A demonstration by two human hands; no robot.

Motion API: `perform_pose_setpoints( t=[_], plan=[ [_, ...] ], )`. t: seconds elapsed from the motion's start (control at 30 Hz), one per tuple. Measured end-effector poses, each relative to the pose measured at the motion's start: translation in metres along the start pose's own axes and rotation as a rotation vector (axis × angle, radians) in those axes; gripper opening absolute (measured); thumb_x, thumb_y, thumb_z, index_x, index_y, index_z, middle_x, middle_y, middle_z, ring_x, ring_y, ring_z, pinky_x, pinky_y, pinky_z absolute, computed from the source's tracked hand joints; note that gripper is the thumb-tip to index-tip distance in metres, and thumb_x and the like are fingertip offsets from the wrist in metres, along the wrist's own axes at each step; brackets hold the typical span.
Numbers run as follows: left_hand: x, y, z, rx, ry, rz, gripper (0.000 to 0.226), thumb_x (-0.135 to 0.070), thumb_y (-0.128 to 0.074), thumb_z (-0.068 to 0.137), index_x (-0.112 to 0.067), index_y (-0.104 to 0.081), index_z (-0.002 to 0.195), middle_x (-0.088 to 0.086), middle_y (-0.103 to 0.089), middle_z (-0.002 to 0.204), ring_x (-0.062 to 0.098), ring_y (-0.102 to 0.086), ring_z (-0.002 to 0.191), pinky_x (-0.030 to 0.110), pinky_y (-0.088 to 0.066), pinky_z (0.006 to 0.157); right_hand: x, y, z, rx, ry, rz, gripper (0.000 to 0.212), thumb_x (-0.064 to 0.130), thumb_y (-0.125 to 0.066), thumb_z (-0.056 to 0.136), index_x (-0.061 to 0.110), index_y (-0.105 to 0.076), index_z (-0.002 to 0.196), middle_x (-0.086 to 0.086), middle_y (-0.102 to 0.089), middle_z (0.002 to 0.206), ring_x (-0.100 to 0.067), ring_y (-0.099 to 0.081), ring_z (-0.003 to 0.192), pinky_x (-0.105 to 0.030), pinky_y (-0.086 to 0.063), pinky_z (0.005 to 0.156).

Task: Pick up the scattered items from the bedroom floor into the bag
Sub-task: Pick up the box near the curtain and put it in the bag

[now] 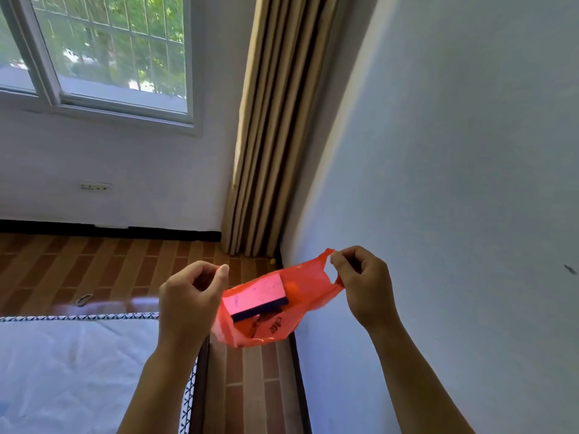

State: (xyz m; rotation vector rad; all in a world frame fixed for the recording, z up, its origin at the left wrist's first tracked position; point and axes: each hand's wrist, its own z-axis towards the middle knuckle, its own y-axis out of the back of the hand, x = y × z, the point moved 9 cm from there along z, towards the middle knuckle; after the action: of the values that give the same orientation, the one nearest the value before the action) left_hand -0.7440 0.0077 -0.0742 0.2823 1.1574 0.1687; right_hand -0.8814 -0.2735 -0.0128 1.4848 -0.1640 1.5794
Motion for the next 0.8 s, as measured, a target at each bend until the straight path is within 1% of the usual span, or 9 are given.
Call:
perform_pose_setpoints(
  t=[0.07,0.2,0.27,0.33,0.4,0.47,0.6,0.67,0.8],
  plan=[
    [0.001,-0.003,0.012,-0.012,-0.002,-0.017,0.015,-0.019,-0.075,0.094,-0.013,-0.075,0.08,-0.008,-0.071,0.069,0.008,-0.069,0.073,0.008,-0.049,0.06,0.001,-0.004,0.009,-0.004,0.007,-0.008,0.023,0.022,-0.065,0.102,0.013,-0.068,0.081,0.002,-0.067,0.069,-0.017,-0.063,0.068,-0.026,-0.053,0.065],
    [-0.003,-0.013,0.035,-0.042,-0.008,-0.021,0.016,-0.018,-0.077,0.092,-0.015,-0.075,0.077,-0.01,-0.07,0.067,0.009,-0.069,0.072,0.008,-0.046,0.061,-0.008,-0.011,0.032,-0.014,-0.008,0.009,0.022,0.019,-0.067,0.101,0.013,-0.069,0.08,0.002,-0.068,0.069,-0.018,-0.064,0.069,-0.03,-0.052,0.067],
    [0.0,-0.02,0.045,-0.053,0.005,-0.028,0.018,-0.019,-0.078,0.092,-0.017,-0.074,0.075,-0.009,-0.07,0.065,0.012,-0.068,0.069,0.011,-0.046,0.06,-0.013,-0.013,0.044,-0.02,-0.008,0.023,0.022,0.018,-0.068,0.1,0.012,-0.069,0.079,0.0,-0.068,0.07,-0.013,-0.062,0.067,-0.028,-0.051,0.067],
    [0.004,-0.028,0.054,-0.051,0.008,-0.026,0.019,-0.019,-0.078,0.092,-0.019,-0.073,0.073,-0.008,-0.069,0.064,0.013,-0.068,0.067,0.015,-0.047,0.06,-0.018,-0.017,0.058,-0.014,-0.008,0.034,0.022,0.018,-0.067,0.1,0.01,-0.069,0.079,-0.003,-0.068,0.071,-0.014,-0.062,0.067,-0.03,-0.052,0.068],
    [0.006,-0.038,0.064,-0.05,0.002,-0.009,0.021,-0.019,-0.078,0.092,-0.02,-0.073,0.072,-0.008,-0.069,0.062,0.012,-0.068,0.065,0.016,-0.047,0.059,-0.025,-0.021,0.073,-0.007,-0.009,0.045,0.023,0.019,-0.067,0.1,0.009,-0.069,0.08,-0.005,-0.069,0.073,-0.02,-0.064,0.072,-0.034,-0.054,0.071],
    [0.006,-0.048,0.077,-0.056,-0.008,0.011,0.022,-0.019,-0.079,0.091,-0.02,-0.072,0.071,-0.008,-0.068,0.062,0.012,-0.068,0.065,0.018,-0.047,0.058,-0.033,-0.025,0.092,-0.003,-0.008,0.061,0.022,0.019,-0.067,0.1,0.009,-0.069,0.08,-0.005,-0.069,0.073,-0.022,-0.065,0.074,-0.036,-0.055,0.073],
    [0.005,-0.074,0.109,-0.062,-0.03,0.065,0.022,-0.019,-0.079,0.091,-0.02,-0.072,0.071,-0.009,-0.068,0.062,0.012,-0.068,0.067,0.023,-0.049,0.058,-0.048,-0.029,0.136,0.006,-0.006,0.086,0.023,0.021,-0.067,0.101,0.01,-0.069,0.081,-0.004,-0.07,0.074,-0.022,-0.066,0.075,-0.038,-0.056,0.074],
    [0.003,-0.089,0.128,-0.064,-0.034,0.08,0.022,-0.019,-0.079,0.091,-0.02,-0.072,0.071,-0.008,-0.068,0.062,0.012,-0.068,0.066,0.021,-0.048,0.058,-0.055,-0.029,0.16,0.006,-0.002,0.091,0.022,0.021,-0.067,0.101,0.011,-0.07,0.081,-0.002,-0.07,0.074,-0.02,-0.067,0.075,-0.039,-0.057,0.074],
    [-0.002,-0.122,0.165,-0.069,-0.053,0.158,0.021,-0.021,-0.08,0.09,-0.022,-0.073,0.07,-0.01,-0.068,0.059,0.009,-0.067,0.059,0.025,-0.05,0.06,-0.073,-0.03,0.206,0.018,0.004,0.109,0.021,0.02,-0.069,0.099,0.013,-0.07,0.078,0.001,-0.07,0.071,-0.018,-0.066,0.072,-0.038,-0.056,0.071]
  ],
)
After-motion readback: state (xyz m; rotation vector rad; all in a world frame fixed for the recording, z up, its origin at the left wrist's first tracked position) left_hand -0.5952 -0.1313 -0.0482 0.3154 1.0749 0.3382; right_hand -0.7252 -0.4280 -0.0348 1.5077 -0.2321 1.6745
